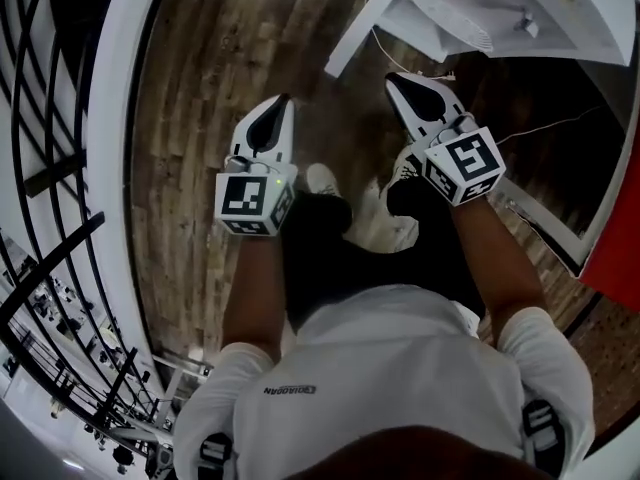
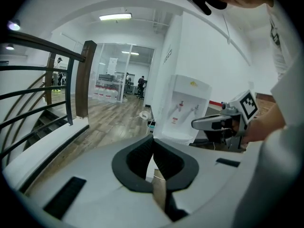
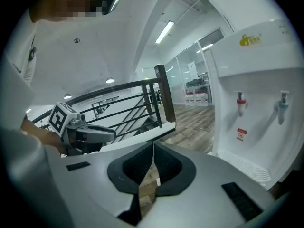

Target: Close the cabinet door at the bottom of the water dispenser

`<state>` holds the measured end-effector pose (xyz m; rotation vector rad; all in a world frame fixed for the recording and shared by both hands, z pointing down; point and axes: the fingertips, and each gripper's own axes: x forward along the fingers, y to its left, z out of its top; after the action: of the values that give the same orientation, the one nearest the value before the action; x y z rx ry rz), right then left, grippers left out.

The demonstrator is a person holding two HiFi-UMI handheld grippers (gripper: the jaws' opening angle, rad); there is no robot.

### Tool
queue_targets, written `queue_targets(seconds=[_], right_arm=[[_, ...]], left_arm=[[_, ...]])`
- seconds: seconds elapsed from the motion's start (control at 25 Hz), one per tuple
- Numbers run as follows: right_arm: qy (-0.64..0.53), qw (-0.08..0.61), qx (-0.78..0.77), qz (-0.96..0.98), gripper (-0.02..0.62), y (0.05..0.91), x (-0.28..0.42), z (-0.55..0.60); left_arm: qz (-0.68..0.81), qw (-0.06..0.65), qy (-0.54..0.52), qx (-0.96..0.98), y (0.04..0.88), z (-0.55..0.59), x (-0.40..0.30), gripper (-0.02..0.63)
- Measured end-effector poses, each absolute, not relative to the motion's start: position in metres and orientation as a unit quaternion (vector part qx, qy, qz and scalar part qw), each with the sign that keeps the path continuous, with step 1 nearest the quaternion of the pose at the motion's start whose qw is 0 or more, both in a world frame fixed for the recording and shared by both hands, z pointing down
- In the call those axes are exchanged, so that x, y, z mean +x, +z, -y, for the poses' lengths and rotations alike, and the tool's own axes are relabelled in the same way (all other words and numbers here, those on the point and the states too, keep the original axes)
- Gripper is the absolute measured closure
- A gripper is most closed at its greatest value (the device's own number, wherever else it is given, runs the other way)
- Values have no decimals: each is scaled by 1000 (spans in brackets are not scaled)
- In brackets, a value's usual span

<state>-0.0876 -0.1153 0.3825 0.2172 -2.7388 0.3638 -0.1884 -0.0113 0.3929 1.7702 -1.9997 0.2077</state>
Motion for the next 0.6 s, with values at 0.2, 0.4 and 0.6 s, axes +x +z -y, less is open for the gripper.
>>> queue_targets(seconds=[0.2,0.4,0.6], right_arm=[[116,177,73,975,571,435,-102,124],[100,171,62,978,571,491,-107,121],[92,164,47,981,571,532,-111,112]], left_arm=[[731,216,63,644,443,34,-205,611],[734,210,51,644,503,48,-213,611],[727,198,67,654,552,55,-212,611]])
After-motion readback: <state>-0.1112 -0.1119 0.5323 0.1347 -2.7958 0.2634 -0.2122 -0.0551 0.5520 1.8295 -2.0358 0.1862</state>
